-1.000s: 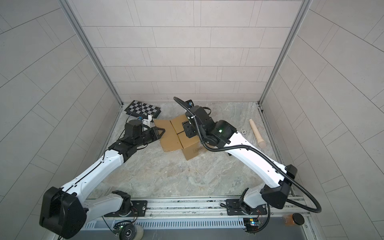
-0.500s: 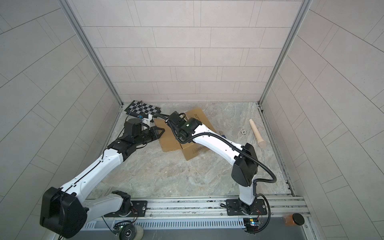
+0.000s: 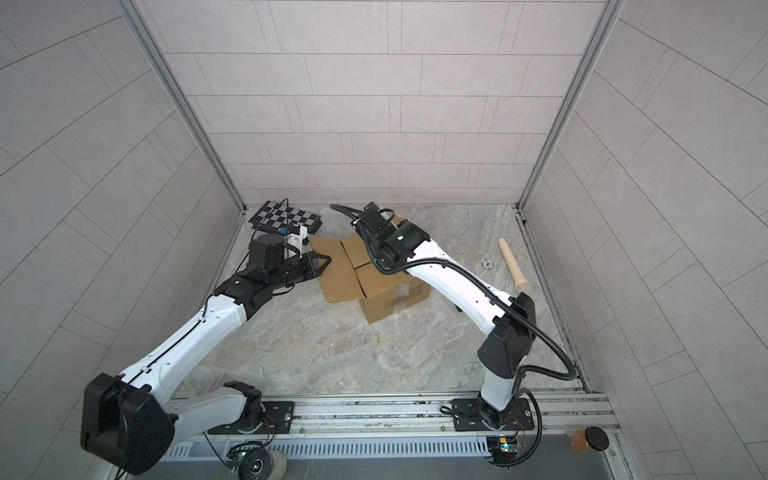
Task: Unpack the express box
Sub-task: 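Pull the flap open with the right gripper while the left gripper holds the opposite flap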
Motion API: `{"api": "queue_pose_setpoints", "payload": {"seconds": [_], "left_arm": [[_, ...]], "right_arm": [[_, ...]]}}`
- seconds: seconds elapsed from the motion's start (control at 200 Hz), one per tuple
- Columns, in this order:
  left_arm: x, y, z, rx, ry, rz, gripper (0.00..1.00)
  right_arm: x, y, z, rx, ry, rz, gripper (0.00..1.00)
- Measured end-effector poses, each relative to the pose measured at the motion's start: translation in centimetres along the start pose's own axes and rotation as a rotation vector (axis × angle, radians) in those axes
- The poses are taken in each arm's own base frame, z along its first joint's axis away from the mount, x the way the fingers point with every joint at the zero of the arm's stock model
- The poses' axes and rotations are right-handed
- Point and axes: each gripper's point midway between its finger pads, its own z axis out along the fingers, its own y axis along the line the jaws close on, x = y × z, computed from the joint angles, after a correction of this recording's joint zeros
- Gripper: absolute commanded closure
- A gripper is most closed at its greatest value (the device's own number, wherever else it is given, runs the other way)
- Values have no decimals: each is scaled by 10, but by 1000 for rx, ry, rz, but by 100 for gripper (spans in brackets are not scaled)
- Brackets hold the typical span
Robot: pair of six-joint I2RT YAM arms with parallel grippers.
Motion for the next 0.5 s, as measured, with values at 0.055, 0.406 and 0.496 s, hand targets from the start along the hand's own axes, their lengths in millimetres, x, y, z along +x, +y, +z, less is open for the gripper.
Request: {"api": "queue_pose_setpoints", "payload": {"seconds": [0.055,0.406,0.496], "left_arm": [[0,1,-1,-3,5,5,100],[2,5,-3,-6,34,12,100],[2,3,-1,5,43,11,100]], "right_arm": [[1,-33,-3,28,-13,74,43],[111,-91,49,32,215,264,45],[124,-72,56,-40,255,272,46]]}}
